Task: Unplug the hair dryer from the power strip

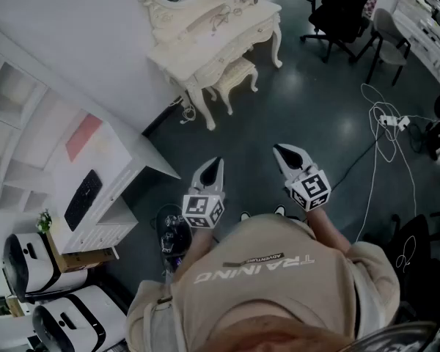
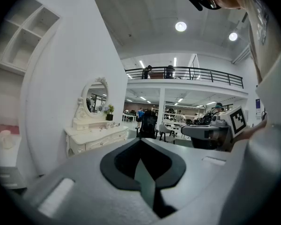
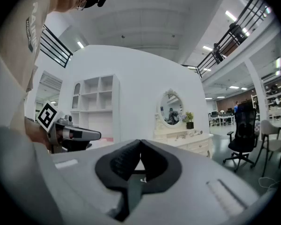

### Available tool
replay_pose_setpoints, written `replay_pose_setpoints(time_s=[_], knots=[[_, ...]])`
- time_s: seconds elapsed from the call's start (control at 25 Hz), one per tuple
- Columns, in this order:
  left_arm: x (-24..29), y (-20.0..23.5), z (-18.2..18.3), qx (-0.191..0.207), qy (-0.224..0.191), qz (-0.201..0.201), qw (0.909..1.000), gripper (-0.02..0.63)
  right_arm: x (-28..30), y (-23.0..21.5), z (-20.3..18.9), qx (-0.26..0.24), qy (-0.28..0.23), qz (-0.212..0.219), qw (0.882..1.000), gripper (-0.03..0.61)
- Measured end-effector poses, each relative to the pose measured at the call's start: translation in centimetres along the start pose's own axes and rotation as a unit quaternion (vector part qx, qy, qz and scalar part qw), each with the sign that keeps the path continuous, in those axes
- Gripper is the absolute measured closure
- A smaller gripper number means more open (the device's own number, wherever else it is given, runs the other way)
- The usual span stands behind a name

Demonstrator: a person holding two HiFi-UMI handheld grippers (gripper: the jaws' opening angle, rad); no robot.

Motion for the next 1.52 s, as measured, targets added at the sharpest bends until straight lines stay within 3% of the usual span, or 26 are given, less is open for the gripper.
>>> replay_pose_setpoints(time_s=[0.28, 0.76, 1.16, 1.52], knots=[[-1.5, -2.4, -2.0, -0.033, 0.018, 0.006, 0.9993, 0.612, -2.7, 0.0, -0.7, -0.013, 0.01, 0.002, 1.0, 0.574], [1.3, -3.8, 0.9, -0.01, -0.002, 0.021, 0.9997, 0.612, -5.3, -2.9, 0.5, -0.014, -0.005, 0.002, 1.0, 0.574], [3.3, -6.1, -1.2, -0.011, 0.033, 0.028, 0.999, 0.612, -6.4, -5.5, -2.4, -0.025, 0.014, 0.015, 0.999, 0.574], [4.9, -6.6, -3.1, -0.02, 0.048, 0.016, 0.9985, 0.612, -4.3, -7.8, -4.6, 0.009, 0.046, 0.015, 0.999, 0.574]])
Point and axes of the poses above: the fingertips, and each gripper's own axes: x forward along the fingers, y to its left, z out of its top, the point moved 1 cm from there along -x, backward along the fingers, and after that the axes turned 7 degrees about x, right-handed, at the moved point
